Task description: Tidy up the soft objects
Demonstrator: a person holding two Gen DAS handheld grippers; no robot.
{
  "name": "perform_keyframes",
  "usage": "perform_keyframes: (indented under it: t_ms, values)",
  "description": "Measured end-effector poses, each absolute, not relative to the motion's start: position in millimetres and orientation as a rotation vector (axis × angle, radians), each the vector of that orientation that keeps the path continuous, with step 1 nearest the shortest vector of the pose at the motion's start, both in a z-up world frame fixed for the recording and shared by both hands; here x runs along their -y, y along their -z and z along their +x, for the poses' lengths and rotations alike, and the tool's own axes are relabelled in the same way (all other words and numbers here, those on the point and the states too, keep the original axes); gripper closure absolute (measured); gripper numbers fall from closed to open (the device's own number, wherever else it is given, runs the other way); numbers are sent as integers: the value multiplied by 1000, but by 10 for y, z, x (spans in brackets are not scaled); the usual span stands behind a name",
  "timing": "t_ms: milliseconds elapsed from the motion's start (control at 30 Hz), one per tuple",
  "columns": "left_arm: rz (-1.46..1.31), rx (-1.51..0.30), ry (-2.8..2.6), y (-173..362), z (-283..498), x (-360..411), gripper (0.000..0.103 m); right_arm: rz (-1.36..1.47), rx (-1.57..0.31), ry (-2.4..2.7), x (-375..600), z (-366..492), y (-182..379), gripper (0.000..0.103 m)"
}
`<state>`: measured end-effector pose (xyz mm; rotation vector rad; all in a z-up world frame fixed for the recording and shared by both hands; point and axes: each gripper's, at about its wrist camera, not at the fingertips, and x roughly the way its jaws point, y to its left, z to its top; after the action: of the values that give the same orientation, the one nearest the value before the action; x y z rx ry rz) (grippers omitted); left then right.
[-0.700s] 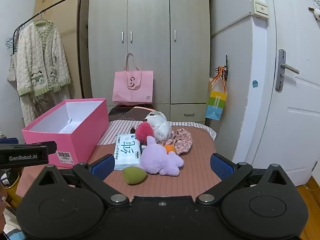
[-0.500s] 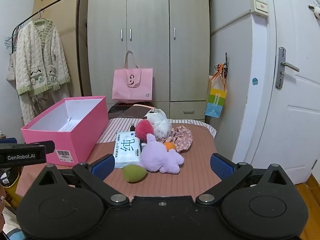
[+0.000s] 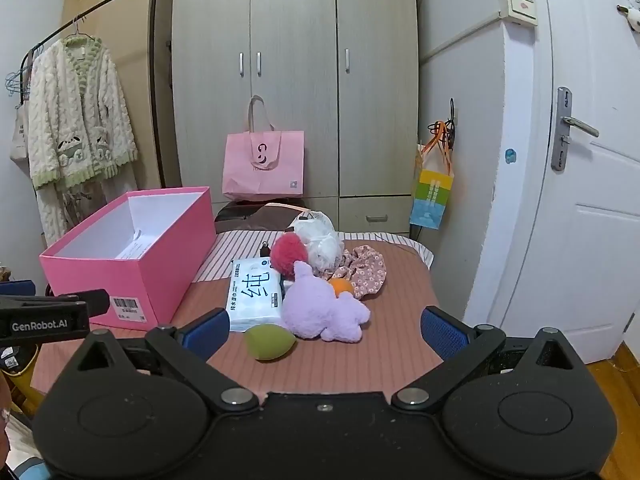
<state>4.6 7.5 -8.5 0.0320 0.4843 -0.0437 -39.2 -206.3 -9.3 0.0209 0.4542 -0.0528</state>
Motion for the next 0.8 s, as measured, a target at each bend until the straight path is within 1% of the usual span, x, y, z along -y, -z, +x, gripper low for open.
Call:
perform_keyframes:
  t_ms: [300, 800]
  values:
    - [51, -482, 50, 92, 40, -56, 1, 28, -484, 52, 2074, -341, 137, 0]
    - [47, -497, 92, 160, 58, -18, 0, 35, -488, 30, 2165, -364, 164, 0]
